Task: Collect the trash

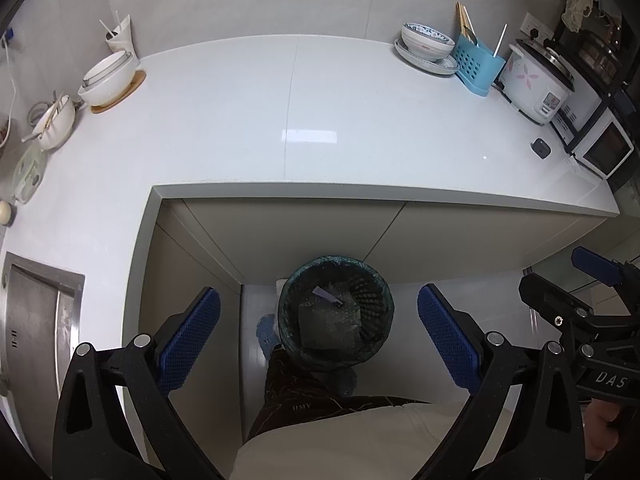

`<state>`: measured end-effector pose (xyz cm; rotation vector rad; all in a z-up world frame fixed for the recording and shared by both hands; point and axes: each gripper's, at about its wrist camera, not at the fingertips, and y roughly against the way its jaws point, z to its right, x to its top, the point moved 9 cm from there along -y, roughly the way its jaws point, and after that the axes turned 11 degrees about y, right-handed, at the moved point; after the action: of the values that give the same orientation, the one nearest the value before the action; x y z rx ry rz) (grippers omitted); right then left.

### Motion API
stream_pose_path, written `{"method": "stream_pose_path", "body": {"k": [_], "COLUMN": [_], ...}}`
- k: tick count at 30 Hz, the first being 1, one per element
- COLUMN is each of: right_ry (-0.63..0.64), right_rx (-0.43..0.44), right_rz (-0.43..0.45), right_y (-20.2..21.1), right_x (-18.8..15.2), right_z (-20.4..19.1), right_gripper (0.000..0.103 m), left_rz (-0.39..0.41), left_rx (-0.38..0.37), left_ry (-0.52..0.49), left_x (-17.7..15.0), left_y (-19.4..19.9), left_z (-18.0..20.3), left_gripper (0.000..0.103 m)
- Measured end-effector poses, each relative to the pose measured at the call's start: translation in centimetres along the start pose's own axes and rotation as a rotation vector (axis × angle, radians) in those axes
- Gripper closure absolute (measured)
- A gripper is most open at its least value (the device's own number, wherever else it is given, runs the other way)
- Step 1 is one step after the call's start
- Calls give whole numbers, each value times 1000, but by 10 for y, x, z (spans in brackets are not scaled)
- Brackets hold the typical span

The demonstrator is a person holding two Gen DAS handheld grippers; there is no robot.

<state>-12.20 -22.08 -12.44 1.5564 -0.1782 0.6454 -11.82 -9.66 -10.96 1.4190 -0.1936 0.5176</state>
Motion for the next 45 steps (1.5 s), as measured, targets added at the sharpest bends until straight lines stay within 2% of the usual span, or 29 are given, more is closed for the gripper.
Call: {"method": "stream_pose_path", "body": {"k": [45], "right_ry": [-1], "right_rx": [1], "right_rz": [2], "right_y": [2], "right_x": [0], "right_z": [0], "right_gripper": [8], "left_rz": [-2], "left_rx": [21], "left_ry": [8], "left_x": [-2], "left_y": [1], "left_z": [-6], "left_gripper": [6]}}
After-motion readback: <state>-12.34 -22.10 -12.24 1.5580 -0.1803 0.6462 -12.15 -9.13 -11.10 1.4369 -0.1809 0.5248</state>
